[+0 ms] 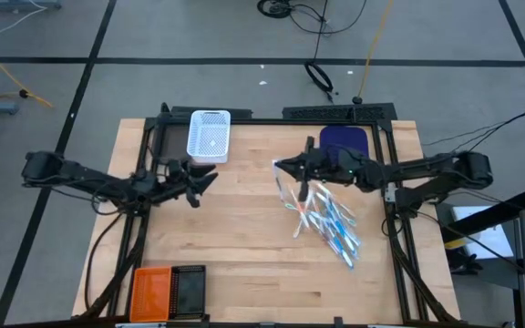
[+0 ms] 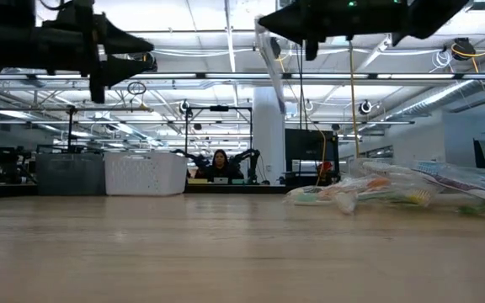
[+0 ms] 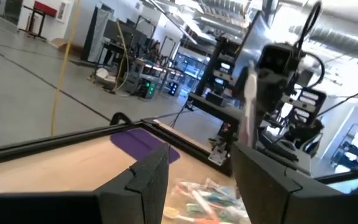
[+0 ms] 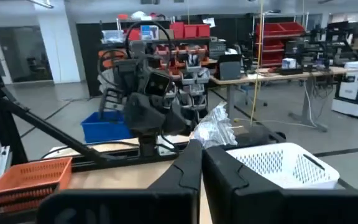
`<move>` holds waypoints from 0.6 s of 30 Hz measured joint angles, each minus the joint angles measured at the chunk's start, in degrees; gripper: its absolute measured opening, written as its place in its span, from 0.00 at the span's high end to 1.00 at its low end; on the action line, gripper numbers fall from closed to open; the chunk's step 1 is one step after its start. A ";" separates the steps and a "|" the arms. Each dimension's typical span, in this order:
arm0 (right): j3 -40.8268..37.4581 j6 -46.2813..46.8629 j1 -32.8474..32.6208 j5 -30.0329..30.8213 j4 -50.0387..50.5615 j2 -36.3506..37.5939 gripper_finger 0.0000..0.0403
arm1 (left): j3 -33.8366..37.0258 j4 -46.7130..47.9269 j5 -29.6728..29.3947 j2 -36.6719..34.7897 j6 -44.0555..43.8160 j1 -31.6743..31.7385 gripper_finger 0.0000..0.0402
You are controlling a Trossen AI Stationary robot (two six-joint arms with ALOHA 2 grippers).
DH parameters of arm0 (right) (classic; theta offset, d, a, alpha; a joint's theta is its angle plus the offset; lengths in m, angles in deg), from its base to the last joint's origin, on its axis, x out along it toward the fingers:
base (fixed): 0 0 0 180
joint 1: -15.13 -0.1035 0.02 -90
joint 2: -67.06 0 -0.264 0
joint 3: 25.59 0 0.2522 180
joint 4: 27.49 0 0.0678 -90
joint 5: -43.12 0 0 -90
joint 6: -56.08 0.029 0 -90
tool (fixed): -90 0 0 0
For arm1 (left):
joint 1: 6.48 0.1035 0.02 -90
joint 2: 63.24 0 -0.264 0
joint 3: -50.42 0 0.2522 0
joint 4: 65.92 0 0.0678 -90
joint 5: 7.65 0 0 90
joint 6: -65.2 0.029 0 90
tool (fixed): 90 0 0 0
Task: Pick & Place Toothbrushes
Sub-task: Put the violet toothbrush into the gray bin
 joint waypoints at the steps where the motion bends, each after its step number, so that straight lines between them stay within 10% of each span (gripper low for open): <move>1: 0.88 -0.26 0.00 -0.02 -0.06 -0.95 1.00 | -1.37 0.04 0.50 1.70 0.58 0.00 0.56; 18: 4.87 -2.97 -0.22 -2.80 -2.37 -4.77 1.00 | -23.14 0.83 10.15 26.98 9.68 2.38 0.56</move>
